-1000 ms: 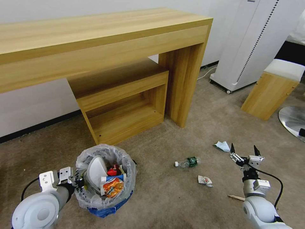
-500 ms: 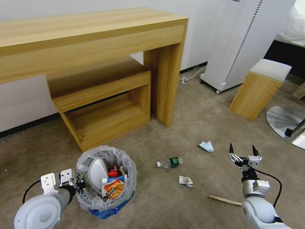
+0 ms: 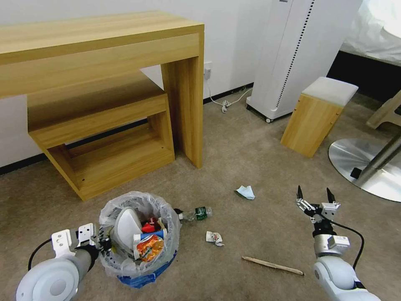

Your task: Pick up the trash bin and place the garbage on the floor into it.

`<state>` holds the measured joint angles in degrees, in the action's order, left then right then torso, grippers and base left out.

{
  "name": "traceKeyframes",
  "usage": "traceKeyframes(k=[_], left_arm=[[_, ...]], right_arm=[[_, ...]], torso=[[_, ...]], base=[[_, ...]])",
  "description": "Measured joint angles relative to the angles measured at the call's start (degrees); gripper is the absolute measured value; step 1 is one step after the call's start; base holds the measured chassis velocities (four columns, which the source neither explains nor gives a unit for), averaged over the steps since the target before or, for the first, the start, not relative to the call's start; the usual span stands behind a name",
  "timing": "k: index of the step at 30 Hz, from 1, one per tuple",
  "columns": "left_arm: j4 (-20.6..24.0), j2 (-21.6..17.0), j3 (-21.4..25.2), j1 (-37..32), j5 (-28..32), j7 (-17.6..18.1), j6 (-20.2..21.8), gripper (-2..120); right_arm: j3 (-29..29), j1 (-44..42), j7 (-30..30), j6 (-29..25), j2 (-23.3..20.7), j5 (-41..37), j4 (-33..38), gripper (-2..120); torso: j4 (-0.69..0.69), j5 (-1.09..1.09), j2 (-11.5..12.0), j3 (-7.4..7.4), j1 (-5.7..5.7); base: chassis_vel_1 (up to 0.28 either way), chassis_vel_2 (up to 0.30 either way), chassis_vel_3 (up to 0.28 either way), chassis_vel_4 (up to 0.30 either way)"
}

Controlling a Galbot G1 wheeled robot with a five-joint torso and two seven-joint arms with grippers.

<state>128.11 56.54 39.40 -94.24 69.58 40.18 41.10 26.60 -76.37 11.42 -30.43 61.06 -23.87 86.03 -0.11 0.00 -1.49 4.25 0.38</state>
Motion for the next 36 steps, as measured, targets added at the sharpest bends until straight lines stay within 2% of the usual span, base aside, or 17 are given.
traceKeyframes(k=[10,16,26,36], left_arm=[[0.7,0.9,-0.2,-0.7,-0.6,0.2,0.0,0],[1.1,0.8,0.4,-0.7,-0.2,2.1,-0.4,0],[1.5,-1.5,2.8,-0.9,2.5,4.2,-0.4,0],[1.1,-1.0,2.8,-0.9,2.6,4.6,-0.5,0]], right_arm=[[-0.6,0.0,-0.7,0.1,0.0,0.6,0.4,100],[-0.9,0.3,-0.7,-0.1,0.0,1.1,0.1,100],[-1.6,1.3,-0.8,0.4,0.0,0.9,0.0,100],[-2.3,2.4,-0.9,-1.6,0.1,1.6,-1.8,100]], torso=[[-0.01,0.01,0.0,0.0,-0.01],[-0.01,0.0,0.0,-0.01,-0.01],[-0.02,-0.02,0.0,0.0,0.0],[-0.02,0.02,0.0,0.02,0.01]], base=[[0.01,0.012,-0.004,-0.005],[-0.035,0.05,0.047,-0.052],[-0.138,0.137,0.148,-0.132],[-0.153,0.148,0.147,-0.153]])
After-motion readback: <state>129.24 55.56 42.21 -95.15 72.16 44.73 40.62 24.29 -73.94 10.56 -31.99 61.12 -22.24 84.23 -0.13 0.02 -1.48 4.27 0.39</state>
